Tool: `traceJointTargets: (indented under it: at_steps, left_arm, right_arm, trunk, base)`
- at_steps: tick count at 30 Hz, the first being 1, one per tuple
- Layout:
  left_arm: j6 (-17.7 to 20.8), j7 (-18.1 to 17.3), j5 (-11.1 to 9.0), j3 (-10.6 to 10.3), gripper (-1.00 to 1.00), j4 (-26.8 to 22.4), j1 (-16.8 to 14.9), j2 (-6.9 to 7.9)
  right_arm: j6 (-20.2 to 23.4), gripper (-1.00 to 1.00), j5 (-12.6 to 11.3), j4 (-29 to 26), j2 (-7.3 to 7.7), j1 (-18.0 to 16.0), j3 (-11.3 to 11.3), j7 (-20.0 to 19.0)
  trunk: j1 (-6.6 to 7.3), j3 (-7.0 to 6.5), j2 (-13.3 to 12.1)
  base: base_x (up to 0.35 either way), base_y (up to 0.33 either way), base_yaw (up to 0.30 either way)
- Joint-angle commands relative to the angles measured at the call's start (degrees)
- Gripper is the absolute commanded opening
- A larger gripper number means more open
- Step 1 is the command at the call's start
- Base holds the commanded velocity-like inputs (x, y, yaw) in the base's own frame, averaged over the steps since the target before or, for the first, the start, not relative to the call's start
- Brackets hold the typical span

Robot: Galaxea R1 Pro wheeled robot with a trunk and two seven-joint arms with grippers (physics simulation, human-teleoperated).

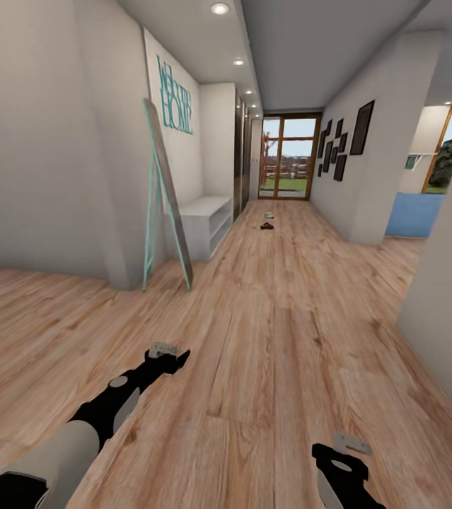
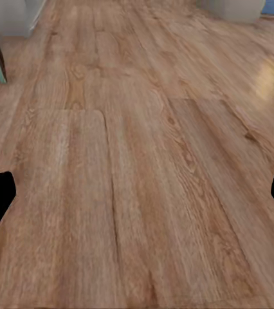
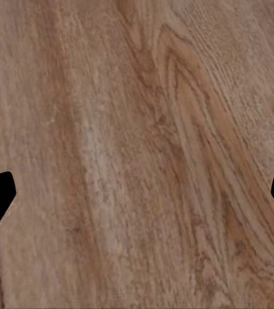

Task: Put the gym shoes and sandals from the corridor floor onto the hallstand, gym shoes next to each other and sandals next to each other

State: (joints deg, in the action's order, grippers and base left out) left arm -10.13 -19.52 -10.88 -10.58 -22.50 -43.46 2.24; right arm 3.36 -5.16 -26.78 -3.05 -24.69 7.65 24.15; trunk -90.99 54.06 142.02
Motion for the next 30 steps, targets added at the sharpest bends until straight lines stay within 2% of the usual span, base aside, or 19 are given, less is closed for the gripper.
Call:
traceJointTargets:
  at_steps: [1,2,5,8,13,30]
  left_arm:
    - [-0.2,2.1,-2.8,-0.3,1.00,0.9,0.0,0.12]
    - [-0.3,6.1,-5.7,-0.2,1.00,2.7,0.0,0.13]
    - [-0.5,9.4,-7.3,-0.2,1.00,3.7,0.0,0.13]
    - [-0.6,10.9,-8.1,-0.1,1.00,4.1,0.0,0.05]
    - [-0.6,11.2,-8.3,-0.2,1.00,4.4,0.0,-0.03]
    - [-0.6,11.3,-8.5,-0.2,1.00,4.4,0.0,-0.05]
  right_arm:
    - [0.3,1.00,-0.3,-0.1,-0.03,0.0,0.0,0.1]
    - [0.2,1.00,-0.2,-0.1,-0.03,0.0,0.0,0.1]
    - [0.2,1.00,-0.3,-0.1,-0.07,0.0,0.1,0.1]
    - [0.1,1.00,-0.7,-0.1,-0.09,0.0,0.3,0.1]
    - [0.1,1.00,-0.9,-0.1,-0.04,0.0,0.5,0.1]
    - [0.1,1.00,-0.9,-0.1,-0.04,0.0,0.0,0.1]
  trunk:
    - [-0.02,0.06,0.0]
    - [-0.02,0.06,0.0]
    - [-0.02,0.06,0.0]
    - [-0.02,0.06,0.0]
    - [-0.02,0.06,0.0]
    - [-0.02,0.39,0.0]
  base:
    - [0.348,0.000,0.000]
    - [0.348,0.000,0.000]
    - [0.348,0.000,0.000]
    - [0.348,0.000,0.000]
    - [0.348,0.000,-0.106]
    - [0.348,-0.016,-0.255]
